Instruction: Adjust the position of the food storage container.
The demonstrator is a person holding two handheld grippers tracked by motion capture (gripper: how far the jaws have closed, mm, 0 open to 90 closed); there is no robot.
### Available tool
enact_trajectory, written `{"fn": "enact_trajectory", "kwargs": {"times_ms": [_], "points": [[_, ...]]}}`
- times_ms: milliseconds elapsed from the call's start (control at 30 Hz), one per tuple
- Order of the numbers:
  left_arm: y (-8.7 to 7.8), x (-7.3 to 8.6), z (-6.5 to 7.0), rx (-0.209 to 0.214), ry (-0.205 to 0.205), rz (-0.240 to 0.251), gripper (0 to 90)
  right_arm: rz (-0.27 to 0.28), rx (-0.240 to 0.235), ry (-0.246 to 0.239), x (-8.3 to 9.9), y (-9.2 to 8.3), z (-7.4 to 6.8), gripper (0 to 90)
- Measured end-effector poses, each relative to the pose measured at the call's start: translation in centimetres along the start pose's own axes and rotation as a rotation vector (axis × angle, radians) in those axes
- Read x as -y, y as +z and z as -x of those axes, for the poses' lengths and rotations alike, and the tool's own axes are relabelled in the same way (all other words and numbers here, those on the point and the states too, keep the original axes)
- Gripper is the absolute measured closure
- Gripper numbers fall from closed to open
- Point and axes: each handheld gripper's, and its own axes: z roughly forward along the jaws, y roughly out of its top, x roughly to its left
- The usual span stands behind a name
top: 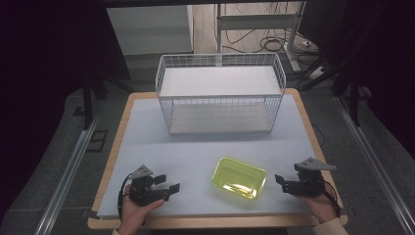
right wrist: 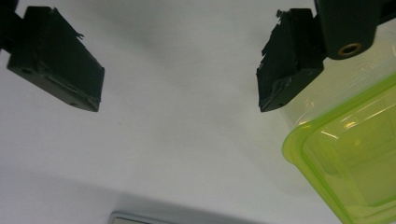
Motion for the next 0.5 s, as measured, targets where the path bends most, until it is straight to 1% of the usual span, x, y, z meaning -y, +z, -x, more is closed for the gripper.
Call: {"fn": "enact_trajectory", "kwargs": {"times_ms": [133,200,233,267,300,333,400,467,500], "points": [[0.00,-0.03,-0.04,0.000,0.000,0.001,24.5,0.019,0.002,-0.006,-0.05,-0.36,0.06,16.7],[0.01,-0.01,-0.09,0.004,0.002,-0.001,24.5,0.025,0.016,-0.029,-0.05,-0.46,0.05,17.3],[0.01,-0.01,-0.09,0.004,0.002,-0.001,24.5,0.025,0.016,-0.029,-0.05,-0.46,0.05,17.3],[0.00,0.01,-0.07,0.010,0.007,0.001,24.5,0.027,-0.012,-0.035,-0.01,-0.43,0.06,18.2],[0.00,0.01,-0.07,0.010,0.007,0.001,24.5,0.027,-0.012,-0.035,-0.01,-0.43,0.06,18.2],[0.00,0.00,-0.06,0.011,0.008,0.000,24.5,0.014,-0.026,-0.029,0.01,-0.35,0.05,19.4],[0.08,0.00,-0.06,0.009,0.008,-0.002,24.5,0.016,-0.028,-0.021,-0.04,-0.38,0.03,20.1],[0.11,0.02,-0.07,0.009,0.009,-0.003,24.5,0.018,-0.028,-0.016,-0.08,-0.41,0.03,20.1],[0.11,0.03,-0.07,0.008,0.009,-0.003,24.5,0.026,-0.016,-0.010,-0.12,-0.49,0.02,20.7]]}}
